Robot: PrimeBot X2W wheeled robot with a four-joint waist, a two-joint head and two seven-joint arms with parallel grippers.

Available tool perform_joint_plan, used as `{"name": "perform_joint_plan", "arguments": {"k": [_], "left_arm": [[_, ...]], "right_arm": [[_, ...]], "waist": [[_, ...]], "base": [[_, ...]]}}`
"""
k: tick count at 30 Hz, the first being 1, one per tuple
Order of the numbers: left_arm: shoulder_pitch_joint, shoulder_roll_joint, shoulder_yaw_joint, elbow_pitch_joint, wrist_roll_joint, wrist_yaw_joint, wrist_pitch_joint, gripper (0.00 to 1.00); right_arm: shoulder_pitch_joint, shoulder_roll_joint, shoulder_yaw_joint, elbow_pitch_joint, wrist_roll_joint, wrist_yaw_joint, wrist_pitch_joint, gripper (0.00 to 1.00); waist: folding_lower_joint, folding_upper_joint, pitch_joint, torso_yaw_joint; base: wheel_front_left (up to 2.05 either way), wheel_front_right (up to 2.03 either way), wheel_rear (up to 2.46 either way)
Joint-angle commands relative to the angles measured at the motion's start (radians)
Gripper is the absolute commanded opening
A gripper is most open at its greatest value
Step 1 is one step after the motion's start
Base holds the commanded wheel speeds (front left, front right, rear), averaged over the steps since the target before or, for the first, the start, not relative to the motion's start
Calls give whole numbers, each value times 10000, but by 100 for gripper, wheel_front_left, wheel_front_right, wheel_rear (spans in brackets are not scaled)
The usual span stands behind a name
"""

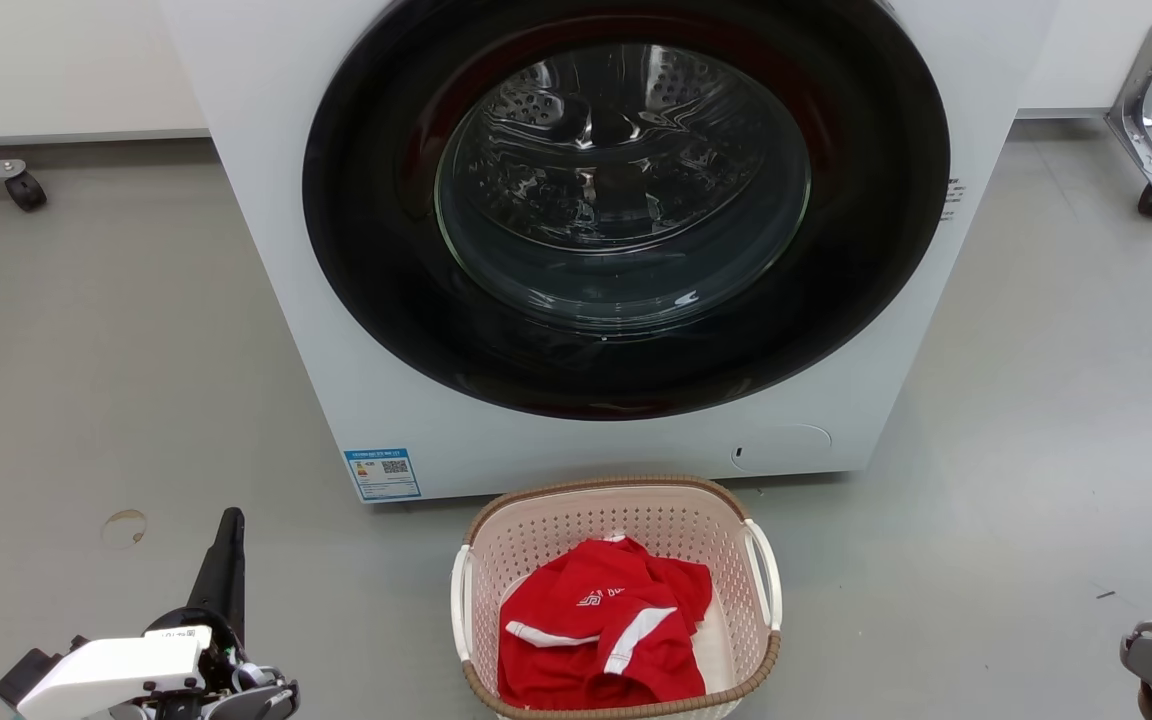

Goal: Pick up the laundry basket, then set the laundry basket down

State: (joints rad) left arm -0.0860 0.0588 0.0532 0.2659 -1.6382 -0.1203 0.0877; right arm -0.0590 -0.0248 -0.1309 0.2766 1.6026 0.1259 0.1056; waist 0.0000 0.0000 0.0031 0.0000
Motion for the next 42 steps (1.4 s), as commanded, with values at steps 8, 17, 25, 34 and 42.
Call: {"name": "perform_joint_plan", "arguments": {"k": [8,17,25,34,42], "left_arm": [[-197,97,355,-220,88,-104,54,0],[-199,77,383,-219,111,-104,76,0],[-201,61,406,-217,130,-104,94,0],[-203,46,427,-216,148,-104,111,0],[-205,31,448,-215,165,-104,128,0]], "right_arm": [[-489,-254,169,-319,59,48,78,0],[-489,-254,169,-319,60,48,78,0],[-489,-254,170,-319,60,48,77,0],[-489,-254,170,-319,60,48,77,0],[-489,-254,170,-319,60,48,77,0]], "waist": [[0,0,0,0],[0,0,0,0],[0,0,0,0],[0,0,0,0],[0,0,0,0]], "base": [[0,0,0],[0,0,0],[0,0,0],[0,0,0],[0,0,0]]}}
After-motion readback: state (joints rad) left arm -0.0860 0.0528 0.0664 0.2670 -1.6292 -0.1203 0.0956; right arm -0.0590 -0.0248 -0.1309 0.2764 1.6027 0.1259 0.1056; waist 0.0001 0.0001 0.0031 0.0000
